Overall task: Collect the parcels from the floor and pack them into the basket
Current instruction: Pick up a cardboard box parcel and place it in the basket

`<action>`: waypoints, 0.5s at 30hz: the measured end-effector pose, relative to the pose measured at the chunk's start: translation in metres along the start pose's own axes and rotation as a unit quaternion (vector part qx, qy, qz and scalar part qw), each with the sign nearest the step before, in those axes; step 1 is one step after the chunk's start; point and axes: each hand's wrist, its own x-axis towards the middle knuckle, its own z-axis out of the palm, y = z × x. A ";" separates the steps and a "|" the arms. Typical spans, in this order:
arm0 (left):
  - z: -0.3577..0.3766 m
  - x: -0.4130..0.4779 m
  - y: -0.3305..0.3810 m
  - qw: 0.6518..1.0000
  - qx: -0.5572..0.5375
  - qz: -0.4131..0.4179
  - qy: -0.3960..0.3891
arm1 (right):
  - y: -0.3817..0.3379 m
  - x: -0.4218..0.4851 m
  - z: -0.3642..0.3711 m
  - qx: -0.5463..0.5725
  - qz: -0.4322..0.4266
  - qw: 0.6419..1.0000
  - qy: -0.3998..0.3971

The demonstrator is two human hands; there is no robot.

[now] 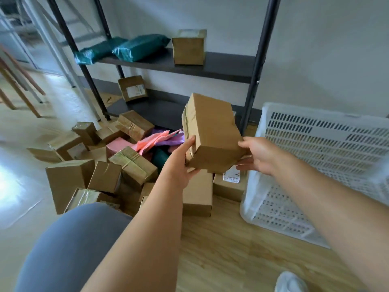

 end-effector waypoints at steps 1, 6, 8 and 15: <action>0.008 -0.009 0.001 1.000 0.010 0.004 -0.008 | -0.002 -0.008 -0.006 -0.017 -0.017 1.000 0.019; 0.044 -0.032 -0.001 0.997 0.061 0.043 -0.019 | -0.013 -0.039 -0.027 -0.099 -0.106 0.986 0.082; 0.053 -0.034 -0.003 0.994 0.088 0.061 -0.022 | -0.015 -0.049 -0.033 -0.142 -0.133 0.977 0.085; 0.084 -0.045 0.001 0.974 0.187 0.129 -0.021 | -0.015 -0.065 -0.045 -0.198 -0.151 0.967 0.053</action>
